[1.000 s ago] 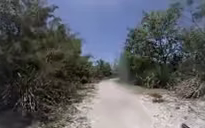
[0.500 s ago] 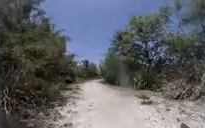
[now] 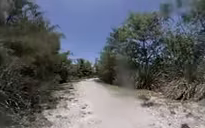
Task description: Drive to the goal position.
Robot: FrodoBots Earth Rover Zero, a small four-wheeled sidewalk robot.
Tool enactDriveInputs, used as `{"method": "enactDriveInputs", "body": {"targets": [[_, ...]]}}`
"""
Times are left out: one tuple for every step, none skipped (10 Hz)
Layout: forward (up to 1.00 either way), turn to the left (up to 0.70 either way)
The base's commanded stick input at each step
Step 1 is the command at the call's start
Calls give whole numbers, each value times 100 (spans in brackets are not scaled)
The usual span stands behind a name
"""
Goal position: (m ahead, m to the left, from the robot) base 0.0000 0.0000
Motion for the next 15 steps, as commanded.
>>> {"method": "enactDriveInputs", "body": {"targets": [[30,0],[30,0],[30,0],[30,0],[30,0],[30,0],[30,-17],[30,-44],[30,-72],[30,-35],[30,0],[30,0],[30,0],[30,0],[30,0]]}}
